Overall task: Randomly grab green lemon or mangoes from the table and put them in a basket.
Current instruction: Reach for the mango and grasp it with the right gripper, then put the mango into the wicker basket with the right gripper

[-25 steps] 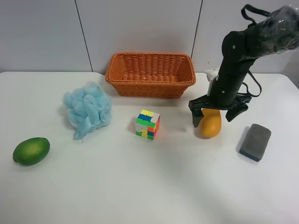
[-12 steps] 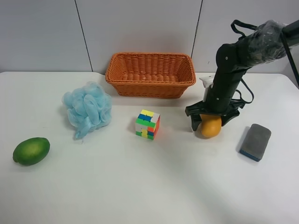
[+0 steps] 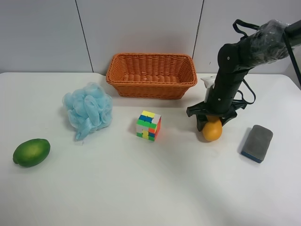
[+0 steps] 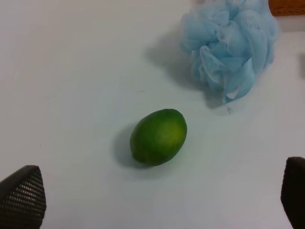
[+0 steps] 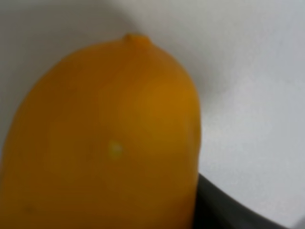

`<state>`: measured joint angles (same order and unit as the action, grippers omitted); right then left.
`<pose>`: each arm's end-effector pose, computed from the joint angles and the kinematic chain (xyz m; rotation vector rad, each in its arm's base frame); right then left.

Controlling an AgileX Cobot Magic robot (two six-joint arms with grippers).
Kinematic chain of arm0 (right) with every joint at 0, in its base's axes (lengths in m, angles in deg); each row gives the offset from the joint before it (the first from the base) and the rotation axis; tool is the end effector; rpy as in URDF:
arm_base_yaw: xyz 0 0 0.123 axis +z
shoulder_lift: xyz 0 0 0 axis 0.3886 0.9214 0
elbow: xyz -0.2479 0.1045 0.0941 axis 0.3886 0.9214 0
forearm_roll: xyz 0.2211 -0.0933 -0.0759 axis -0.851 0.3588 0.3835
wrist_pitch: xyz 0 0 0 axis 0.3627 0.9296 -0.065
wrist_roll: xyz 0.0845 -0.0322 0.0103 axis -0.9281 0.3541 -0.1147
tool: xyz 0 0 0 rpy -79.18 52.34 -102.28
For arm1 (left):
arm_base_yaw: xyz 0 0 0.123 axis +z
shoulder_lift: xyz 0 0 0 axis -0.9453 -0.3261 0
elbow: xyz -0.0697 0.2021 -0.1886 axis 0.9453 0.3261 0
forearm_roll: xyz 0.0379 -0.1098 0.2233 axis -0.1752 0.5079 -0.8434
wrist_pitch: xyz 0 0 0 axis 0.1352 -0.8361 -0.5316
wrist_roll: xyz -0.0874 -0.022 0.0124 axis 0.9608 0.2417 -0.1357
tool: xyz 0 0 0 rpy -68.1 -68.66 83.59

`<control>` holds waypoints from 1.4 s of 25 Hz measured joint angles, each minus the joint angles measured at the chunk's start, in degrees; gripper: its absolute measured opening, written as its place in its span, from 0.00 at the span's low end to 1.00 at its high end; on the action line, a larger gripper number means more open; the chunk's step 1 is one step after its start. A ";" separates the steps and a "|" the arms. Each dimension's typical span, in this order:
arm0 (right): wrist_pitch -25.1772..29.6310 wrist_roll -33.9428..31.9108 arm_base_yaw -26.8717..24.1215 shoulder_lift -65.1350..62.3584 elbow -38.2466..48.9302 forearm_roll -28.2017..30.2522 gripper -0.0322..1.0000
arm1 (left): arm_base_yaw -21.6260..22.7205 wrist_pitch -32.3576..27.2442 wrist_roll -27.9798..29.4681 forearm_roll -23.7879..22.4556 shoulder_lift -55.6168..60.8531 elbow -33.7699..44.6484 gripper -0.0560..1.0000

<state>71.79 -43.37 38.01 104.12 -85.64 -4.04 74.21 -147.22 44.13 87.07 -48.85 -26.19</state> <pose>0.3576 0.0967 0.1224 -0.1372 3.0296 0.0368 -0.0077 -0.0079 0.2811 0.0944 2.0246 0.0142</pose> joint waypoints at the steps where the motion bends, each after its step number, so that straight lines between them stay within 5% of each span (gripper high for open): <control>1: 0.00 0.00 0.00 0.00 0.00 0.00 0.63 | 0.00 0.00 0.00 0.00 0.00 0.00 0.99; 21: 13.73 0.21 0.00 -20.47 -0.32 0.00 0.63 | 0.00 0.00 0.00 0.00 0.00 0.00 0.99; 35: 26.75 6.62 0.18 -16.15 -23.46 -1.85 0.63 | 0.00 0.00 0.00 0.00 0.00 0.00 0.99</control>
<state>98.54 -36.74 38.19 87.97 -109.10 -5.89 74.21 -147.22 44.13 87.07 -48.85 -26.19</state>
